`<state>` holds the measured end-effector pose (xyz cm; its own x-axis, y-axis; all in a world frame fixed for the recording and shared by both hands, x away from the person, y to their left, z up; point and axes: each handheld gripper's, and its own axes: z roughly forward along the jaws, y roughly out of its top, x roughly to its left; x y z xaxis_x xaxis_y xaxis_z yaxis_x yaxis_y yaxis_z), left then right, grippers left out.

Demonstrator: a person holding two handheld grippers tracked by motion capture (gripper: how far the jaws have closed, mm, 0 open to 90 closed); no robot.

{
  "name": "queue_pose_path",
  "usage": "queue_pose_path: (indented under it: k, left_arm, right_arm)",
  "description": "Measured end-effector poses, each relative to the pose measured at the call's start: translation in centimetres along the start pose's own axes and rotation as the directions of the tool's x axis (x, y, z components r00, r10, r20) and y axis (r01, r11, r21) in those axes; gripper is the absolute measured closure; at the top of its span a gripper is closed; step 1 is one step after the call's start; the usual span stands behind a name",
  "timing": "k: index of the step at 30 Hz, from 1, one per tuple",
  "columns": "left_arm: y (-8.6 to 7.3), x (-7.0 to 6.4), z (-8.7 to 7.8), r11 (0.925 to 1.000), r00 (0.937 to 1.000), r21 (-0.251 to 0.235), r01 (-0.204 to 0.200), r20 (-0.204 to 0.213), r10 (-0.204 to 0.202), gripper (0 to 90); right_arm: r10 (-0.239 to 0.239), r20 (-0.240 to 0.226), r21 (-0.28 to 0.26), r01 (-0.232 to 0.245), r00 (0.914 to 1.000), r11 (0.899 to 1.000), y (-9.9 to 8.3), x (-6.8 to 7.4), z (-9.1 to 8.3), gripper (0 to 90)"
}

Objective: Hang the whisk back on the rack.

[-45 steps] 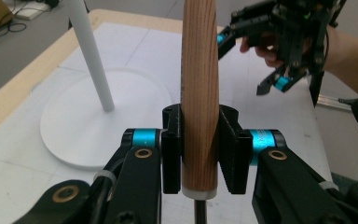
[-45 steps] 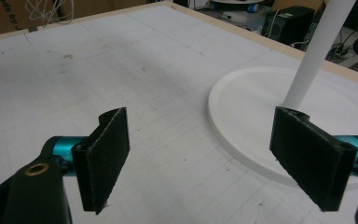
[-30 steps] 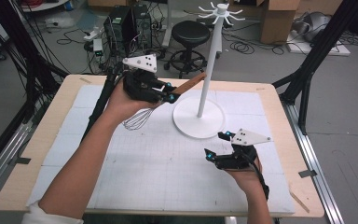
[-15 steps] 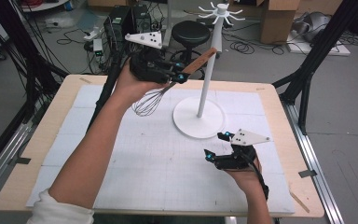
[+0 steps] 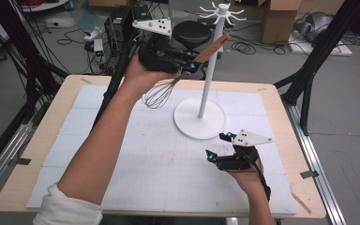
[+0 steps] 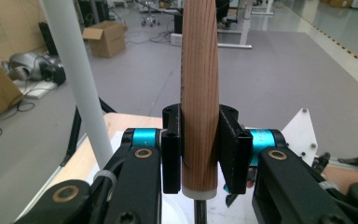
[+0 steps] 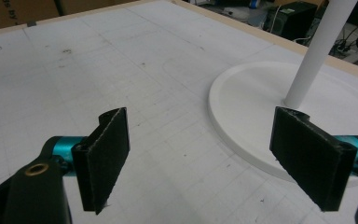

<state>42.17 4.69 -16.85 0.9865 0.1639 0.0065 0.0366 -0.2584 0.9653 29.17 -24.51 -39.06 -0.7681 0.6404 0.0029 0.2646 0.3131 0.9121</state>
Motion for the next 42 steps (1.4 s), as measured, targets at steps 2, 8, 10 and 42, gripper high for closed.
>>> queue_pose_path:
  k: [2,8,10,42]
  left_arm:
    - [0.0,0.2,-0.2,1.0000,1.0000,-0.005,0.002,-0.008,-0.002,73.0]
    - [0.0,0.7,-1.0,0.9996,0.9998,-0.024,0.015,-0.014,-0.016,73.0]
    - [0.0,0.7,-1.0,0.9993,0.9997,-0.031,0.022,-0.012,-0.023,73.0]
    - [1.6,3.4,2.4,0.9972,0.9971,0.001,0.075,-0.003,-0.075,72.9]
  right_arm:
    - [0.000,0.002,-0.001,0.000,1.0000,1.000,0.0,0.0,0.0,18.9]
    - [0.001,-0.001,0.005,-0.001,1.0000,1.000,-0.1,0.0,0.2,18.9]
    - [0.003,0.000,0.007,-0.003,1.0000,1.000,-0.1,0.0,0.2,18.9]
    - [0.019,0.004,-0.001,-0.019,0.9998,1.000,-0.5,-0.5,-0.1,18.9]
